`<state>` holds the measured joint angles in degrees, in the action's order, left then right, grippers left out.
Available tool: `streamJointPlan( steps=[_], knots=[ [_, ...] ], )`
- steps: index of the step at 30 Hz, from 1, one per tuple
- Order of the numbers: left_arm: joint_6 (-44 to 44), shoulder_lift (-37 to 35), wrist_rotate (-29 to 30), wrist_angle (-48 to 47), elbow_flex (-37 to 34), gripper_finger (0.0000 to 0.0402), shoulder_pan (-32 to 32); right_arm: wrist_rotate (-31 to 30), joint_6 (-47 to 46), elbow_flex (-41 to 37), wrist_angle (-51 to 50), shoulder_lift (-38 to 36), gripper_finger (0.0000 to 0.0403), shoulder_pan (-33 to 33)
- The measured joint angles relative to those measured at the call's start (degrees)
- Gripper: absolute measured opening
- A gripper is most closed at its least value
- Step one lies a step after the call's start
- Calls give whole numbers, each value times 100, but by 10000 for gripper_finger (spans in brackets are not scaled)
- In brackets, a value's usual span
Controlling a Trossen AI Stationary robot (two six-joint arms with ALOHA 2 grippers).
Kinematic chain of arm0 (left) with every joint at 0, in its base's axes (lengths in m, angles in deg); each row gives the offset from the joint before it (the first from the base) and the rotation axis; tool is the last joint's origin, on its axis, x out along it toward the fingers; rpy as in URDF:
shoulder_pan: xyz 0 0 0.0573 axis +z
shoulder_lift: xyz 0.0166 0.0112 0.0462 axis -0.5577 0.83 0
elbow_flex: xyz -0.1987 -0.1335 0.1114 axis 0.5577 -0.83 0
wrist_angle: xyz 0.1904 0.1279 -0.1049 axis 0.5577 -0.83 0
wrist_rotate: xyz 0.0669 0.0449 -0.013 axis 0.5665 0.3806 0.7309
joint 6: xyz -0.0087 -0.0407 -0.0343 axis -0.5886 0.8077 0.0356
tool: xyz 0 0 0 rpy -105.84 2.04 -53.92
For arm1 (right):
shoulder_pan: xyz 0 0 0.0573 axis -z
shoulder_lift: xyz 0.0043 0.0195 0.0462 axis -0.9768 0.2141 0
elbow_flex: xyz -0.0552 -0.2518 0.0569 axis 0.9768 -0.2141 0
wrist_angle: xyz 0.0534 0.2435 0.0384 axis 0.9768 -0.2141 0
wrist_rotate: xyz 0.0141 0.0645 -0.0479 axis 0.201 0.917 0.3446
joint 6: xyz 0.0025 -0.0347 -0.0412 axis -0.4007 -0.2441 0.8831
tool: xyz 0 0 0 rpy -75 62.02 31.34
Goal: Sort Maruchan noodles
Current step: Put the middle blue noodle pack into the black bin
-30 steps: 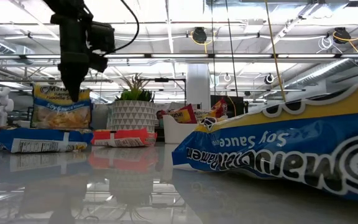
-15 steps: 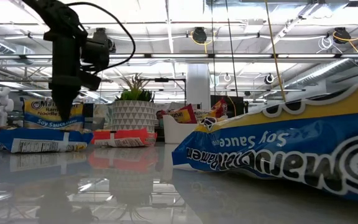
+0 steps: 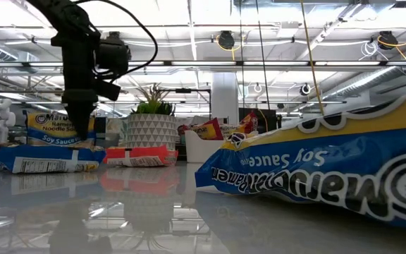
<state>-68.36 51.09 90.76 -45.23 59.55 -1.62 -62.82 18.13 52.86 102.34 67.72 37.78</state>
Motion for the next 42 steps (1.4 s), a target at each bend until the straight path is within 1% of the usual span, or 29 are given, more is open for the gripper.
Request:
streamJointPlan(
  steps=[2,4,10,13,17,22,24,28,31,38,42],
  knots=[
    [-22,0,1,25,0,227,-62,0,6,2,0,0,116,0],
    [-47,0,11,46,0,216,-117,0,12,0,0,0,116,4],
    [-12,0,85,58,0,150,-204,0,19,0,-2,0,116,63],
    [15,0,175,49,0,137,-206,11,-1,0,-2,0,116,81],
    [22,0,423,49,3,144,-206,15,-4,1,-2,0,116,81],
    [28,-99,418,10,102,148,-206,17,-8,1,-4,0,116,81],
    [76,-211,245,20,133,148,-203,17,-5,0,-6,0,116,81],
    [270,-472,-319,-23,130,149,-198,17,-2,0,-7,0,116,82],
    [471,-568,-366,-107,129,152,-193,18,-2,0,-7,0,116,82],
    [425,-564,-221,-12,129,199,-235,20,-16,1,-5,0,116,81],
    [459,-564,-214,40,129,207,-324,20,-22,0,-3,0,116,79]
  ],
)
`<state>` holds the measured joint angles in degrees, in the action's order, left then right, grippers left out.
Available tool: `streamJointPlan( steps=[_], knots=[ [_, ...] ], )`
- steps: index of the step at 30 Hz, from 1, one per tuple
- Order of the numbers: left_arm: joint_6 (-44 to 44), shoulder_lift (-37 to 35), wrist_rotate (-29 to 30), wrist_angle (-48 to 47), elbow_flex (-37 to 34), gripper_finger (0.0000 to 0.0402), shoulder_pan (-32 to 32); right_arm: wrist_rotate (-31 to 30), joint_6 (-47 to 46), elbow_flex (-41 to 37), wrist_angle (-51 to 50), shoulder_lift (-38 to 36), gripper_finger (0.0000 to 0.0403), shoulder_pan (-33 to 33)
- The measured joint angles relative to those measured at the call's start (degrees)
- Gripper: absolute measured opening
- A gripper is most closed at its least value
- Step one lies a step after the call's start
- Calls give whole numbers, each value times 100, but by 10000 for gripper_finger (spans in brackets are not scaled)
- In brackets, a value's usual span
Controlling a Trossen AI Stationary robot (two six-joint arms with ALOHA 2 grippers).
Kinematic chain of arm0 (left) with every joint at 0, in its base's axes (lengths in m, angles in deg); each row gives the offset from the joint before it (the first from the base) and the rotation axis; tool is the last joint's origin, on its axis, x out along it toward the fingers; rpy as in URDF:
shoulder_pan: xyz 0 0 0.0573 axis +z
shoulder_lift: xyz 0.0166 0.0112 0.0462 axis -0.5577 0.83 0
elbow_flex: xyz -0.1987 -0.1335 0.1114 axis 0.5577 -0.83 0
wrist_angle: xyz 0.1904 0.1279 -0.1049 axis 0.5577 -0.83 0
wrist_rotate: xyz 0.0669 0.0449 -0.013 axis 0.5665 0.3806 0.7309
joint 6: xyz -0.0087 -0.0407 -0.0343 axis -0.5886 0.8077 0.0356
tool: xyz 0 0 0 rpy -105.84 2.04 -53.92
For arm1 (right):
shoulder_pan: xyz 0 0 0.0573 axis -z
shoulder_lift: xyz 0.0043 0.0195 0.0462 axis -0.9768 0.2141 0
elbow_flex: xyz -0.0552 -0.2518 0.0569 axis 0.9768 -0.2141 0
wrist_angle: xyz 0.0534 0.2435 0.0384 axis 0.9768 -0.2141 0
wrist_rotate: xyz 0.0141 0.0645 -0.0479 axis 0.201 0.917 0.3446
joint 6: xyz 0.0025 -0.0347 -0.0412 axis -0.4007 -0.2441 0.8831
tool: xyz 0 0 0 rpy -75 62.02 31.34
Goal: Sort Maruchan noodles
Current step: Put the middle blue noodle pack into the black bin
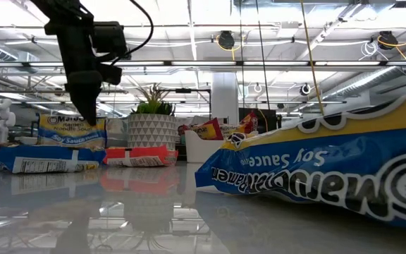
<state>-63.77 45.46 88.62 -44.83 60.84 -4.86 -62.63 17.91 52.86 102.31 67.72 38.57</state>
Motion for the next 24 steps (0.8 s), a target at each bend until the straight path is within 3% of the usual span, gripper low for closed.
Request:
streamJointPlan(
  steps=[8,18,24],
  knots=[
    [1,0,30,1,0,204,-228,2,-63,1,-1,0,116,-2],
    [-85,-2,107,211,0,93,-459,2,-29,0,1,0,116,-2],
    [-90,-41,116,197,4,82,-470,2,-22,2,1,0,116,-2]
  ],
)
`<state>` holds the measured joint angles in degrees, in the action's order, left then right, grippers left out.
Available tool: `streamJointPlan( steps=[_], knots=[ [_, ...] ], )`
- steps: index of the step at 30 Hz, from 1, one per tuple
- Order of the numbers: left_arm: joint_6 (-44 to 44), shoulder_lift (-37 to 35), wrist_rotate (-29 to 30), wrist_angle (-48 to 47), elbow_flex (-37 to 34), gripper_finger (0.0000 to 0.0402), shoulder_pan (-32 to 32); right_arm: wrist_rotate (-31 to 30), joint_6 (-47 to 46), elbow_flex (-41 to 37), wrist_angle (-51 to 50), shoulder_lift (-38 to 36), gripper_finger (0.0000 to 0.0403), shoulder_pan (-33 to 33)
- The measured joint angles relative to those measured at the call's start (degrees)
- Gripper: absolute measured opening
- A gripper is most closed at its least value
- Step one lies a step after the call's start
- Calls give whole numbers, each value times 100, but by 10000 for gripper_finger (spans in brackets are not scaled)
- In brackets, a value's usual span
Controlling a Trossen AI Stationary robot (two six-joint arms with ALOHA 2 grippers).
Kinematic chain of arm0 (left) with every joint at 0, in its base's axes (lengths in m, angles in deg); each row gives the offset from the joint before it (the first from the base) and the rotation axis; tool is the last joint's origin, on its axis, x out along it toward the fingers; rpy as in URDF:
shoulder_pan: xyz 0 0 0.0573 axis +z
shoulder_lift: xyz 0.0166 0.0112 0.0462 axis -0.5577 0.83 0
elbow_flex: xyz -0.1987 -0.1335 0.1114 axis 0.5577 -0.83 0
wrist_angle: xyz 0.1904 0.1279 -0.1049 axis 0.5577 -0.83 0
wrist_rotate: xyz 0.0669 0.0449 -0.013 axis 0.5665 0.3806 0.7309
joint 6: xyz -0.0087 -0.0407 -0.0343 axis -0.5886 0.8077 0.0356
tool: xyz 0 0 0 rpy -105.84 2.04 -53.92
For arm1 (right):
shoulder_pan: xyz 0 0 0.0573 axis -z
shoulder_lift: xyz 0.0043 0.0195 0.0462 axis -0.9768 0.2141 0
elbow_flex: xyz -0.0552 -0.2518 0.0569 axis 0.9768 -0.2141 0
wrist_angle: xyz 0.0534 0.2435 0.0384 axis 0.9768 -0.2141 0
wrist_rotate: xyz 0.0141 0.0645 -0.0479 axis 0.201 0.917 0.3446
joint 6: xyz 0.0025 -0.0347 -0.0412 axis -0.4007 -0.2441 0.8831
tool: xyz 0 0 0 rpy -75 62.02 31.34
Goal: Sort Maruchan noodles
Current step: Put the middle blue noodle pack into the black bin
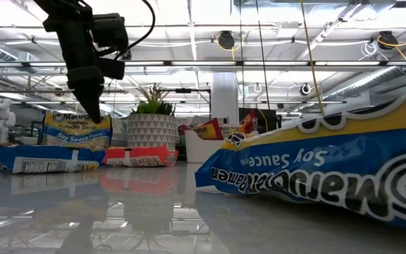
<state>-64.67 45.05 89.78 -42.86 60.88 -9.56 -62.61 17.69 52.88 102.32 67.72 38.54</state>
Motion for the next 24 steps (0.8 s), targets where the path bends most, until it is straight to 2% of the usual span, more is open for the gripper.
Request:
streamJointPlan(
  steps=[4,15,24],
  knots=[
    [-86,-113,-37,-150,143,80,-4,0,22,-2,0,0,116,-2],
    [-878,-226,27,-596,1303,80,7,2,112,-1,0,0,116,11],
    [-468,-208,26,-574,1243,81,58,2,116,-2,0,0,116,13]
  ],
)
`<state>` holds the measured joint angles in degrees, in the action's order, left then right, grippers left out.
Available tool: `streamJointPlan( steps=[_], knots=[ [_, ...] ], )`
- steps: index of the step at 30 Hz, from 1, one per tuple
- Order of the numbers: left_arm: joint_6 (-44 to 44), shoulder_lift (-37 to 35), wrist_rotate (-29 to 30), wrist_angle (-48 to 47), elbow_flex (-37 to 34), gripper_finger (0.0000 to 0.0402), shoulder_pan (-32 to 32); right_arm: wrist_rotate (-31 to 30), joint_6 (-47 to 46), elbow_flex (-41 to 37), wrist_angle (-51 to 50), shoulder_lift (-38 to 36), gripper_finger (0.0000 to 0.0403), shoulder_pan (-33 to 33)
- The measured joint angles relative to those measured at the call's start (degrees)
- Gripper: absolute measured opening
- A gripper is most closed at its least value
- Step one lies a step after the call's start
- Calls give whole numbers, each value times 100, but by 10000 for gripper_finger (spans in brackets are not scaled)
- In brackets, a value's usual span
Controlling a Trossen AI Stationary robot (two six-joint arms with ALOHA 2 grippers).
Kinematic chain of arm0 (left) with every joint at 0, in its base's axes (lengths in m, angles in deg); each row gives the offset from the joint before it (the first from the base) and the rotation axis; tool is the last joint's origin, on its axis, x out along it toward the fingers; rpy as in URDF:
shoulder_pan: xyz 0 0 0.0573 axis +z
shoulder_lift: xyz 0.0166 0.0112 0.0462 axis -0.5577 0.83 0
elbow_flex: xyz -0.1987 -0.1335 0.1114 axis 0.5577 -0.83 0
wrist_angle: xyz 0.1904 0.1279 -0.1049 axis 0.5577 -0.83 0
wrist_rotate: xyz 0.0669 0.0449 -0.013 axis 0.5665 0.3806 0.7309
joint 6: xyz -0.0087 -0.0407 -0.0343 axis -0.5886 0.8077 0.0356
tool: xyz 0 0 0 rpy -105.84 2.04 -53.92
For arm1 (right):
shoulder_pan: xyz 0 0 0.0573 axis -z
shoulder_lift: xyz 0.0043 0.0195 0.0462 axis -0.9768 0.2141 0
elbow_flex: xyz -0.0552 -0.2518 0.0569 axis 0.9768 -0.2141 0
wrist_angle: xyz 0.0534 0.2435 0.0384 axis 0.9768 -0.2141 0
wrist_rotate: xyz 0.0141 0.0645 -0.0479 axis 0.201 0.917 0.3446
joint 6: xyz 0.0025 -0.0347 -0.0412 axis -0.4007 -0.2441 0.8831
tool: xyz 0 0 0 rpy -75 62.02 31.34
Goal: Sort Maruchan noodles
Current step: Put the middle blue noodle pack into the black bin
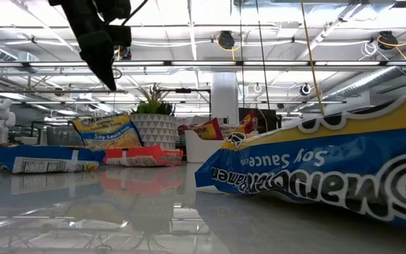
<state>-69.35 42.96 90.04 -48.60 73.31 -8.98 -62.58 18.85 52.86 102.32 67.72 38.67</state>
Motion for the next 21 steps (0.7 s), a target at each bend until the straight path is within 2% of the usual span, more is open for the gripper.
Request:
streamJointPlan(
  steps=[4,6,9,14,16,18,21],
  knots=[
    [577,0,-61,92,-151,86,140,0,-50,1,2,0,116,-2],
    [779,0,-248,84,-241,105,193,0,-66,0,2,0,116,-2],
    [974,0,-298,148,-412,159,216,0,-70,0,4,0,116,-4],
    [1224,0,304,586,-779,275,217,2,-70,0,95,0,116,-13],
    [1216,0,345,812,-930,309,217,3,-67,1,133,0,116,-15],
    [1159,0,286,1130,-1077,329,217,4,-65,2,133,0,116,-15],
    [1157,51,149,1407,-1240,335,217,8,-52,1,133,0,116,-15]
  ],
)
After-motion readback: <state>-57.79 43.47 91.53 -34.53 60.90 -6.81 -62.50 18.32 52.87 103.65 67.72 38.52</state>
